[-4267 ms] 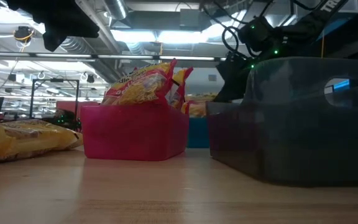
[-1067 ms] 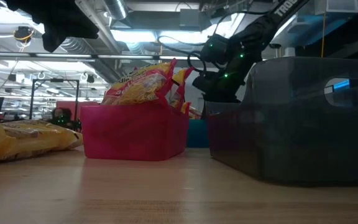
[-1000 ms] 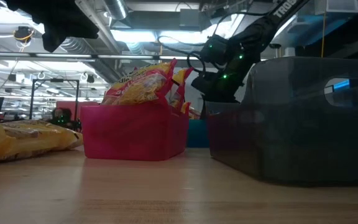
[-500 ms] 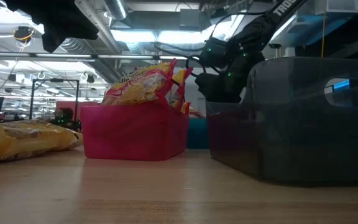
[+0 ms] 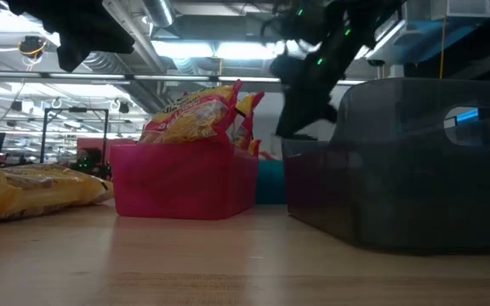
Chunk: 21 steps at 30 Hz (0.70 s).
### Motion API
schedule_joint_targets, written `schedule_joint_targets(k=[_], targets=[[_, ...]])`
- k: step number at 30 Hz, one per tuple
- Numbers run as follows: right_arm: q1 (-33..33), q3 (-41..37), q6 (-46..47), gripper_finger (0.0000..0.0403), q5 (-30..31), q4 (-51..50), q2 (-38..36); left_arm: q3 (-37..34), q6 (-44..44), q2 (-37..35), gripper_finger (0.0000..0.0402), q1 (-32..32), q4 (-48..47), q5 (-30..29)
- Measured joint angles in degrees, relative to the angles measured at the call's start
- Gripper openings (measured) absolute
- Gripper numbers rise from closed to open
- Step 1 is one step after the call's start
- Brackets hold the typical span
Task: Sort Maruchan noodles
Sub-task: Put the blue bag into the blue bin
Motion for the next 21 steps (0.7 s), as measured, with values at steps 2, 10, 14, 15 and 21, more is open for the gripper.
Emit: schedule_joint_targets(k=[2, 10, 14, 15, 21], targets=[[0.06, 0.02, 1.22, 0.0071, -0.75, -4.37, -3.12, 0.0, -0.03, 0.0, 0.0053, 0.0, -0.01, 0.41], [2.99, -0.01, 9.65, 0.0071, 0.34, -32.88, -15.99, 0.0, -0.01, 0.0, 0.0053, 0.0, -0.29, 0.68], [8.46, -0.21, 16.36, 0.0071, 2.01, -44.37, -20.8, 0.0, 0.14, 0.0, 0.0053, 0.0, -0.91, 0.74], [10.08, -0.65, 18.01, 0.0071, 2.03, -45.45, -21.97, 0.0, 0.28, 0.02, 0.0053, 0.0, -0.94, 0.75], [20.43, -8.86, 30.97, 0.0071, 1.64, -45.26, -29.61, 0.0, 0.23, 0.02, 0.0053, 0.0, -1.01, 0.79]])
